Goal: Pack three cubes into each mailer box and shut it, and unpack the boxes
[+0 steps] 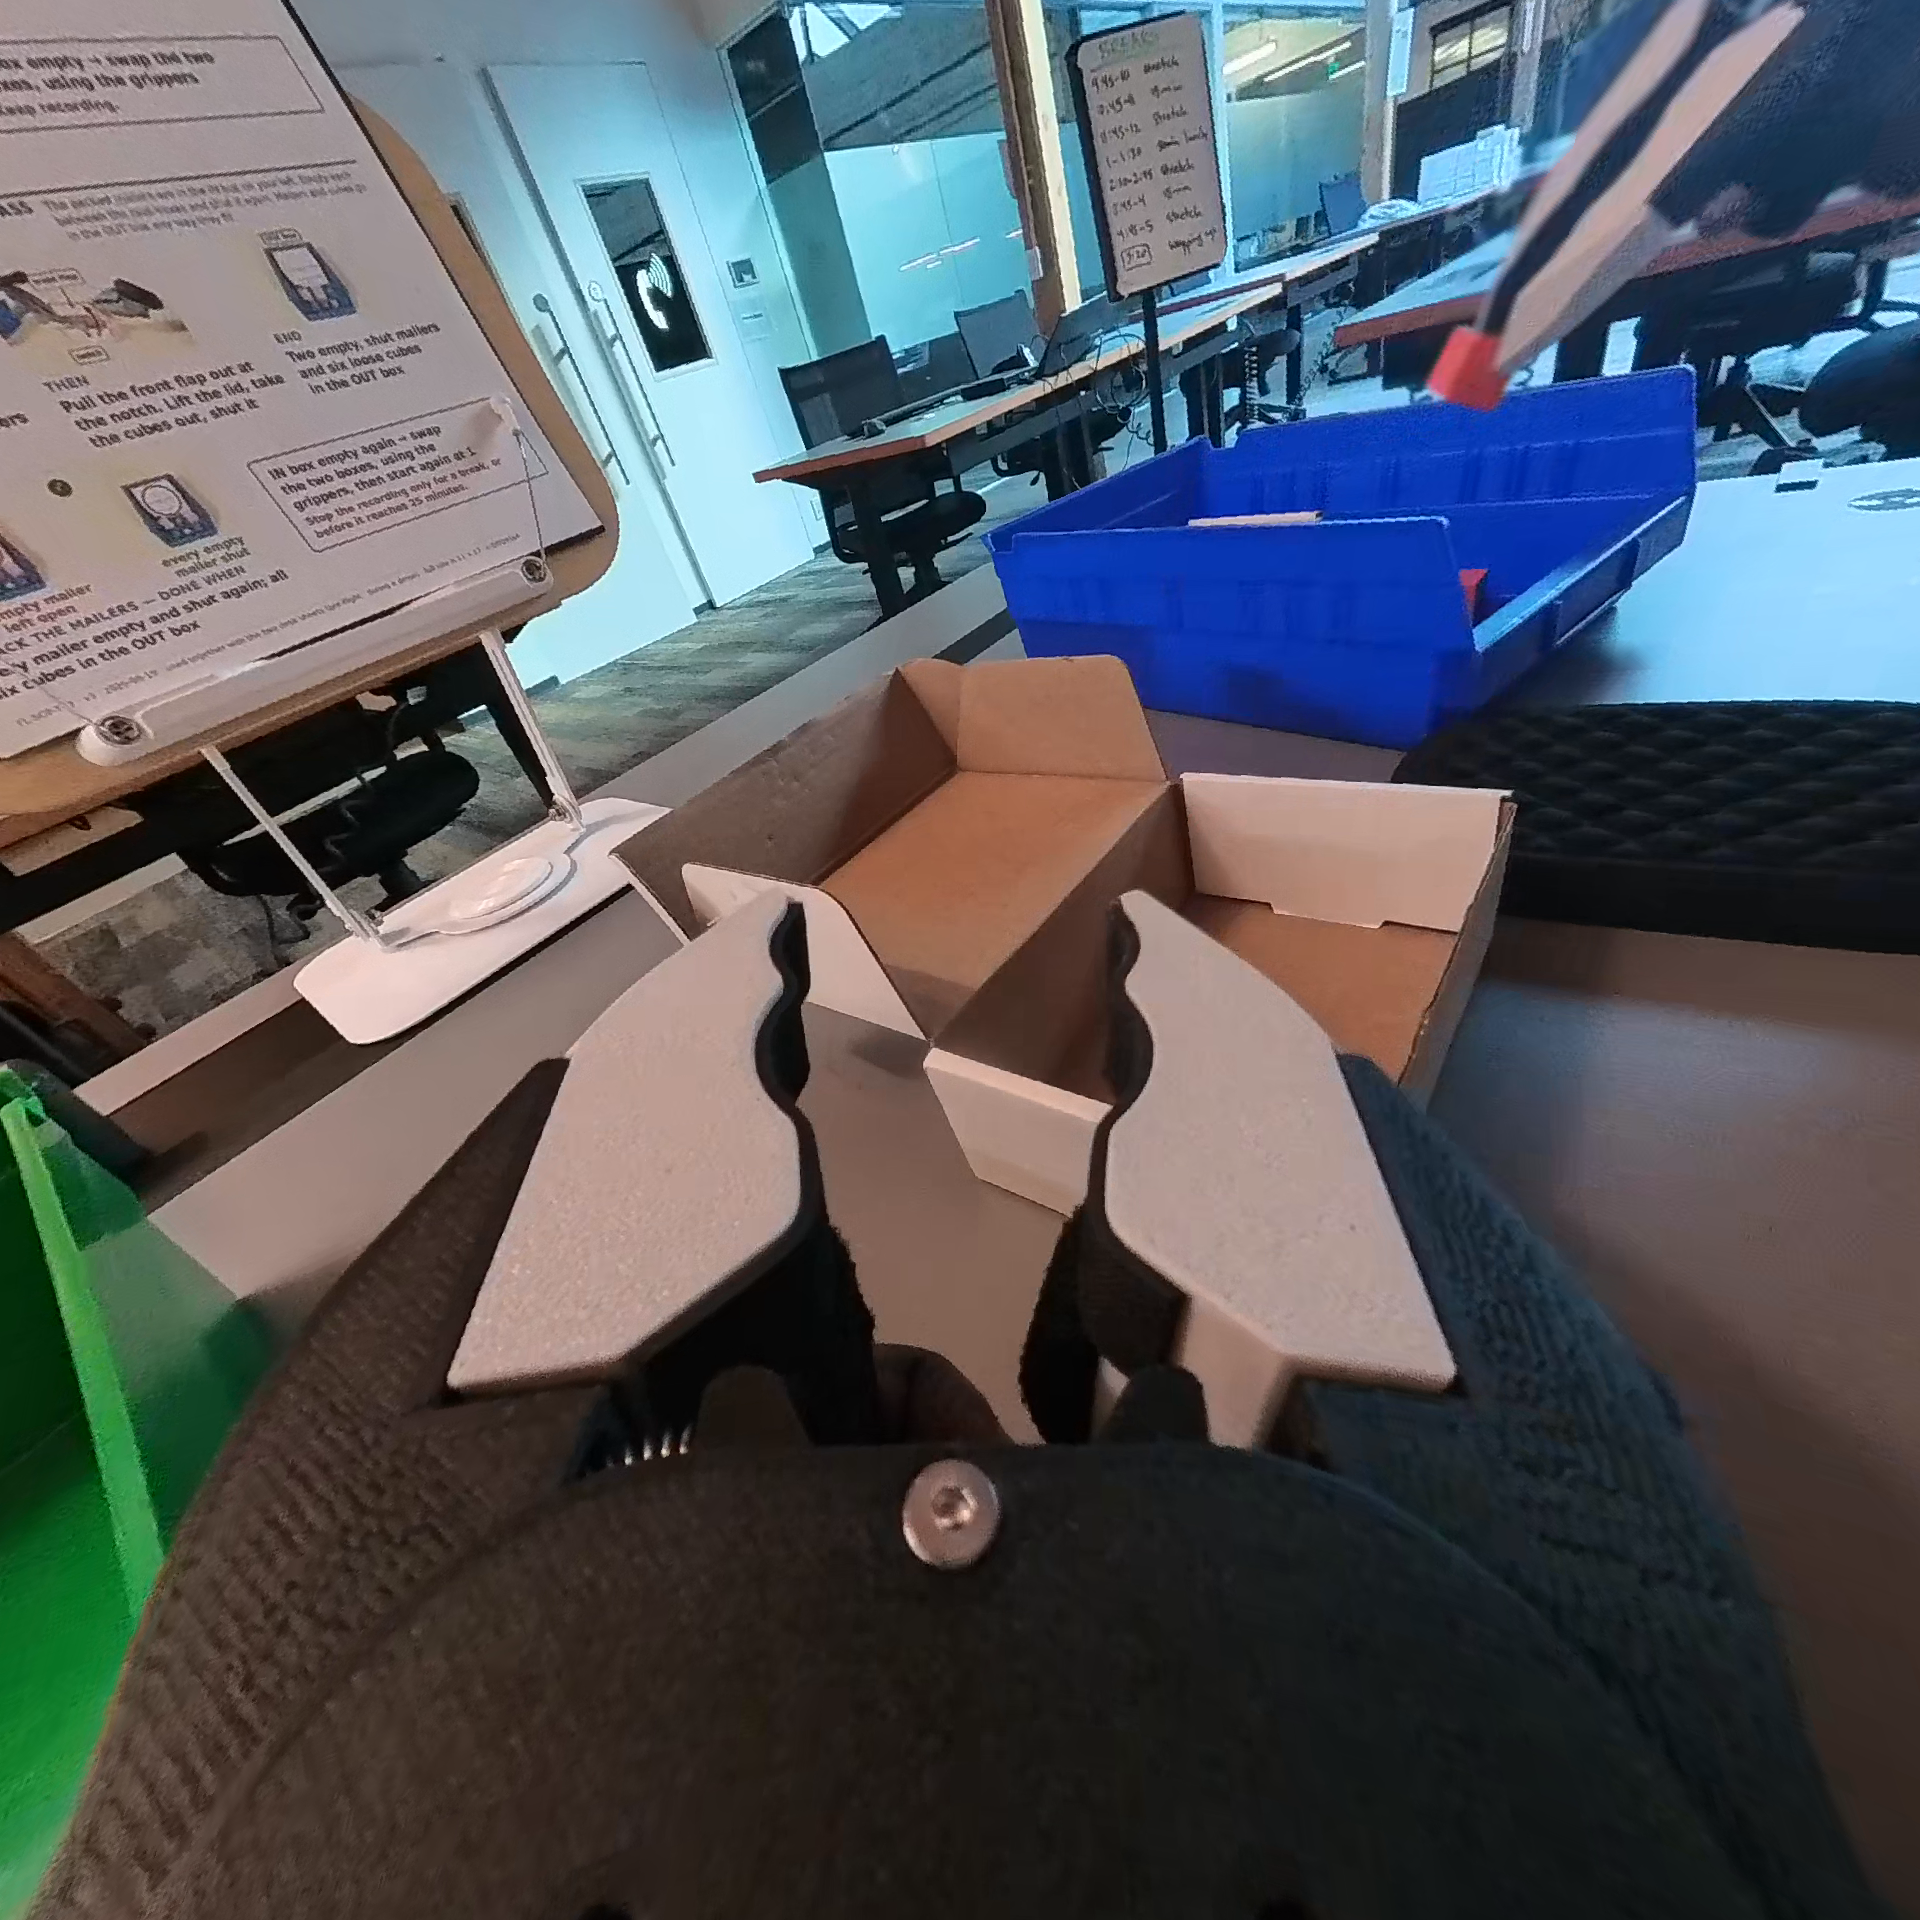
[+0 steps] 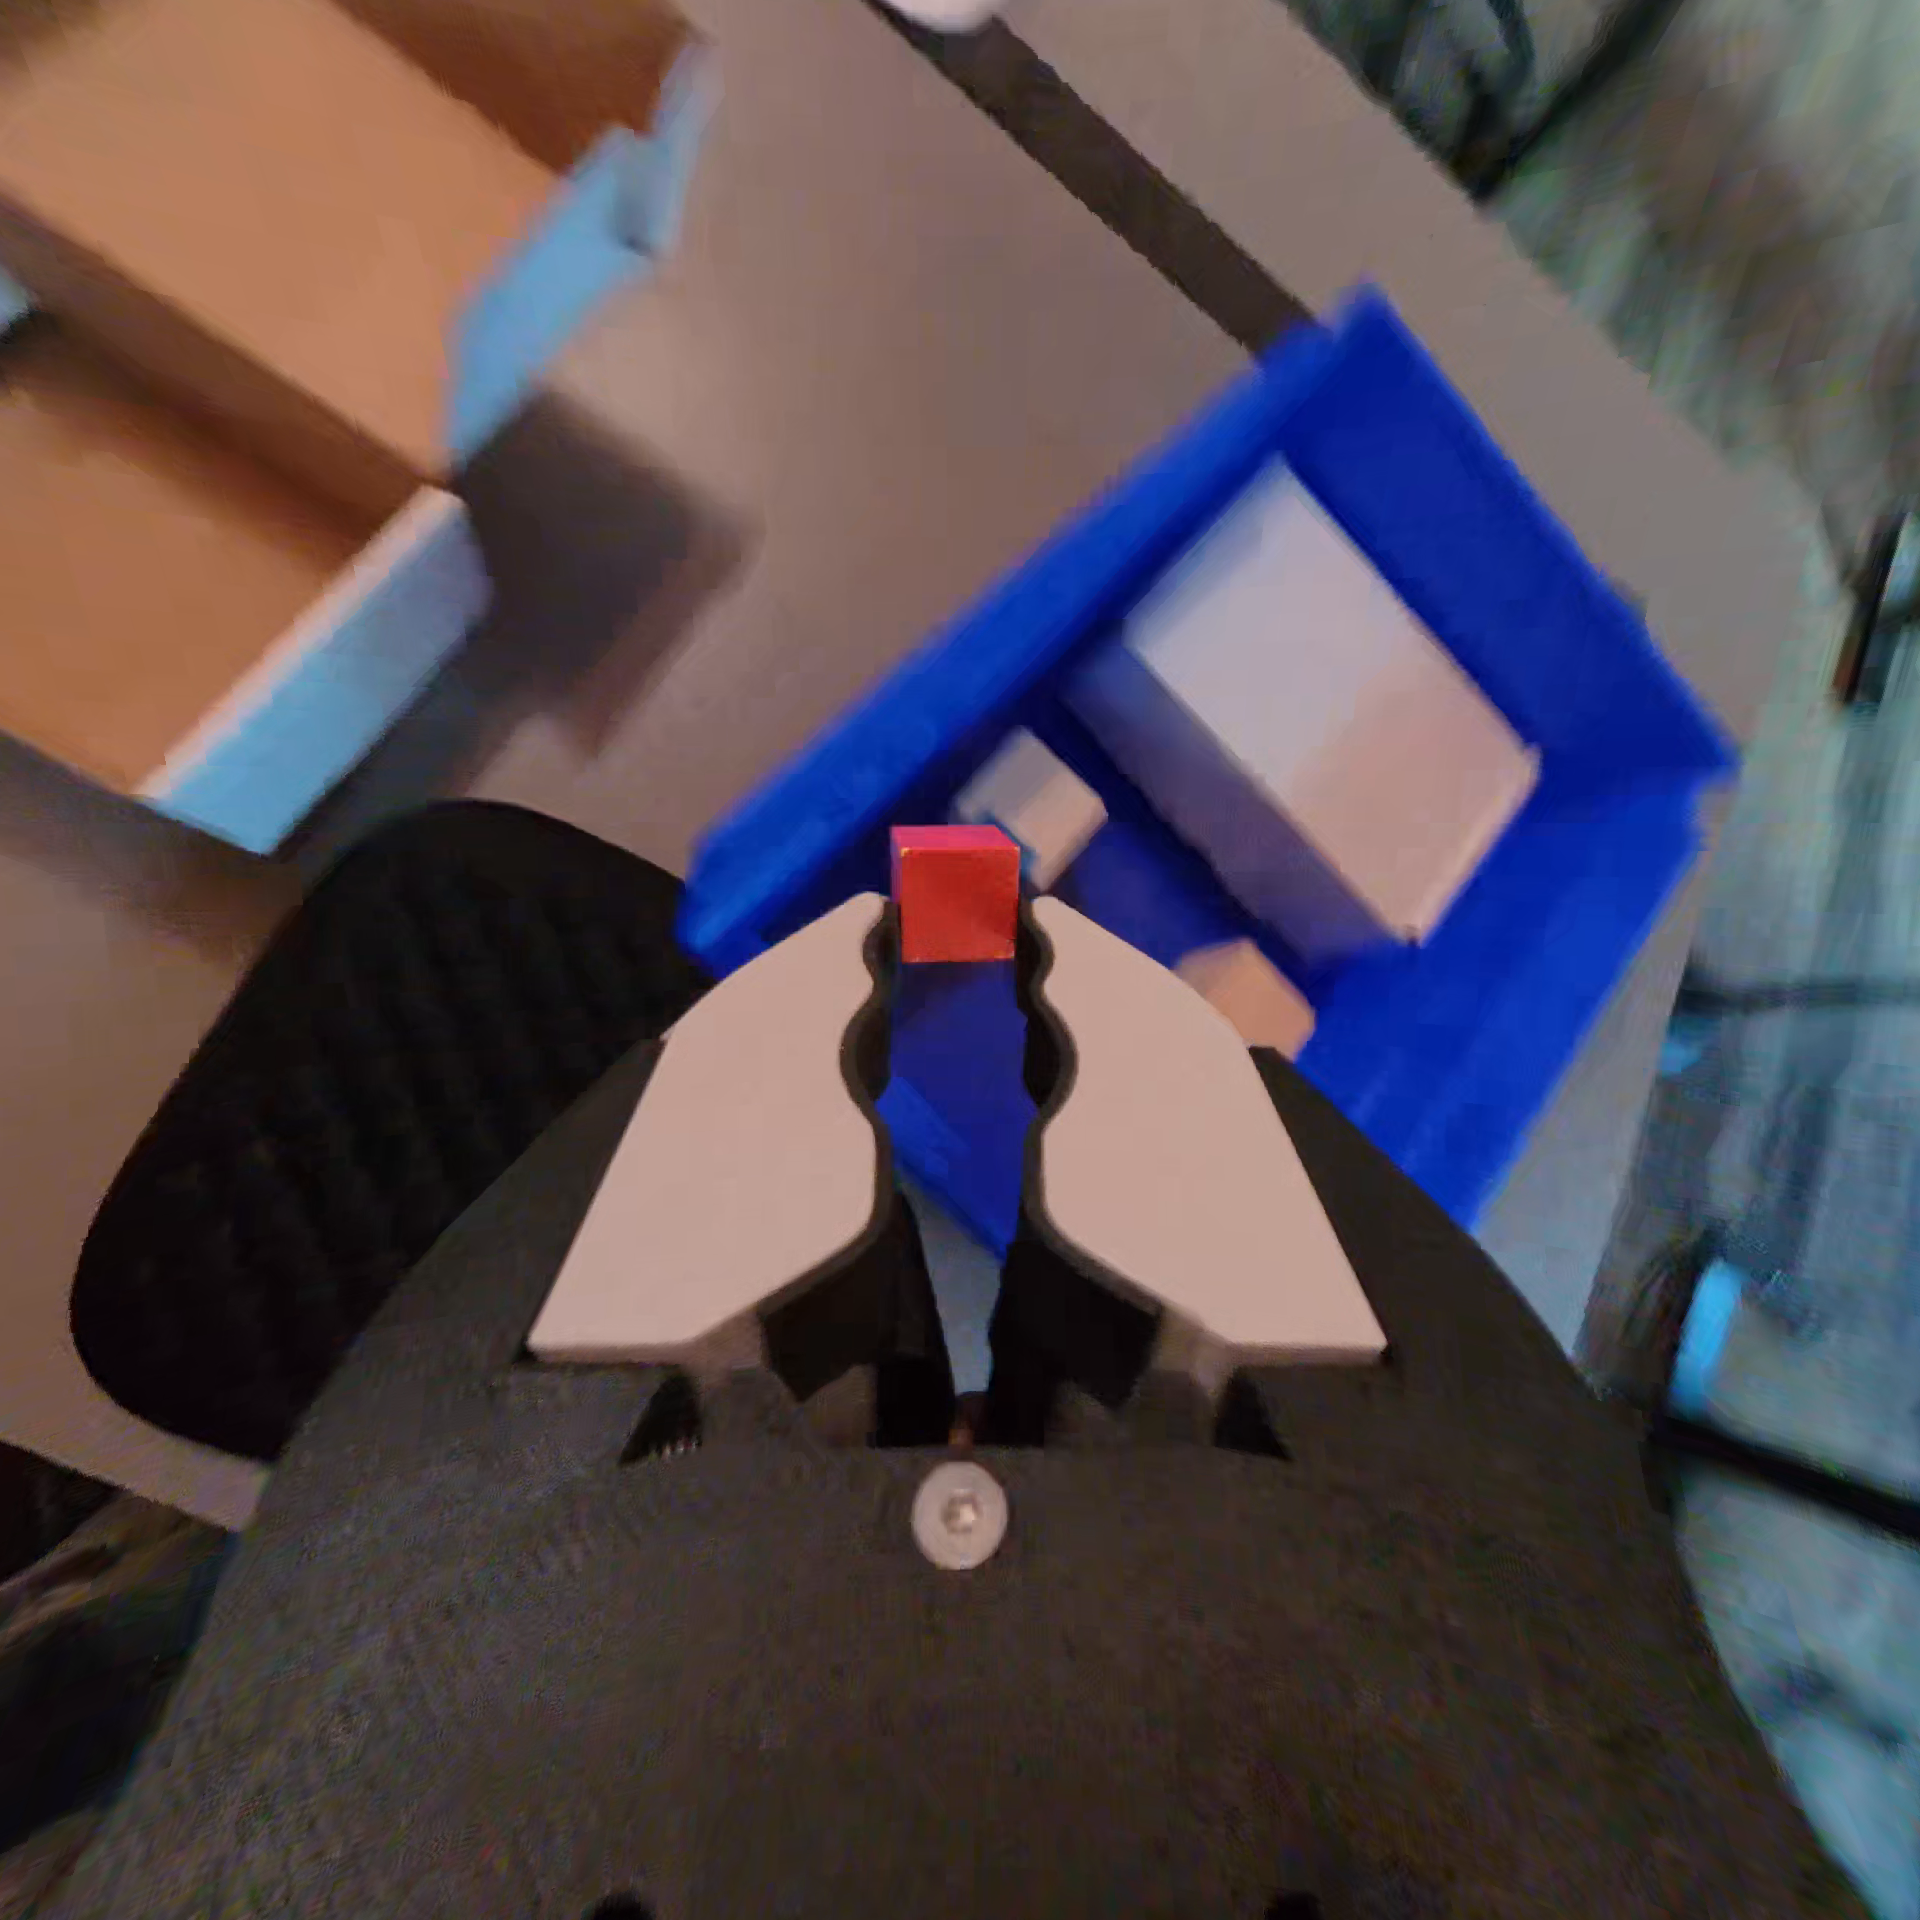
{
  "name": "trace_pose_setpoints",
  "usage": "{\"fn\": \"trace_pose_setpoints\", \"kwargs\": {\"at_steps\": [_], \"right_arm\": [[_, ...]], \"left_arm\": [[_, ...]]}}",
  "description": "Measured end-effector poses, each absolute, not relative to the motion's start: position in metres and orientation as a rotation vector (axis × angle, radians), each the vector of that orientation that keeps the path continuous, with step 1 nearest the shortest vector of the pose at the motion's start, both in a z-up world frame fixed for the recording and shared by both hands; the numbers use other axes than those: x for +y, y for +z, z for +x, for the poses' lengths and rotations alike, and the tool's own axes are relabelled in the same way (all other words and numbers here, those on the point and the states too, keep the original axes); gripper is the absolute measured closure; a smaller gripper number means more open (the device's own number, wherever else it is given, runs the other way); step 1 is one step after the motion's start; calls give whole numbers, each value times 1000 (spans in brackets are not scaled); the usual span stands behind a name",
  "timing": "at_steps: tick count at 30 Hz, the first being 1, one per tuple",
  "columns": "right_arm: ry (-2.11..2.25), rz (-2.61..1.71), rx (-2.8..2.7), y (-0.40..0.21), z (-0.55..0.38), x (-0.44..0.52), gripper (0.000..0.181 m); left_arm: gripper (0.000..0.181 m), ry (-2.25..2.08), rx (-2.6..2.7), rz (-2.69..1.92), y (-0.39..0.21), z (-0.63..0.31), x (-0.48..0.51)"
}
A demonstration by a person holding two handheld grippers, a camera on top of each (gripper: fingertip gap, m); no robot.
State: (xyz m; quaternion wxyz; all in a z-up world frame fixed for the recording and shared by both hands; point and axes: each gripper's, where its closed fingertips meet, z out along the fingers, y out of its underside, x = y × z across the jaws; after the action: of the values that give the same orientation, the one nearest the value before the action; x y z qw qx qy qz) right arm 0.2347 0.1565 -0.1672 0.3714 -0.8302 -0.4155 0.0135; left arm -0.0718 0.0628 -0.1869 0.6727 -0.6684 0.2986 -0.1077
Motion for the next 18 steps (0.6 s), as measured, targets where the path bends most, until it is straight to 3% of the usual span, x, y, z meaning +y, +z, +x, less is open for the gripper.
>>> {"fn": "trace_pose_setpoints", "kwargs": {"at_steps": [1, 8, 18], "right_arm": [[55, -2205, -955, -174, 257, 158, 160], [70, -2588, -672, -248, 332, 172, 160], [-46, -2753, -646, -285, 346, 182, 159]], "left_arm": [[126, -241, 672, -1508, -188, -72, 63], [127, -229, 672, -1530, -193, -73, 66], [127, -232, 676, -1525, -192, -73, 65]]}}
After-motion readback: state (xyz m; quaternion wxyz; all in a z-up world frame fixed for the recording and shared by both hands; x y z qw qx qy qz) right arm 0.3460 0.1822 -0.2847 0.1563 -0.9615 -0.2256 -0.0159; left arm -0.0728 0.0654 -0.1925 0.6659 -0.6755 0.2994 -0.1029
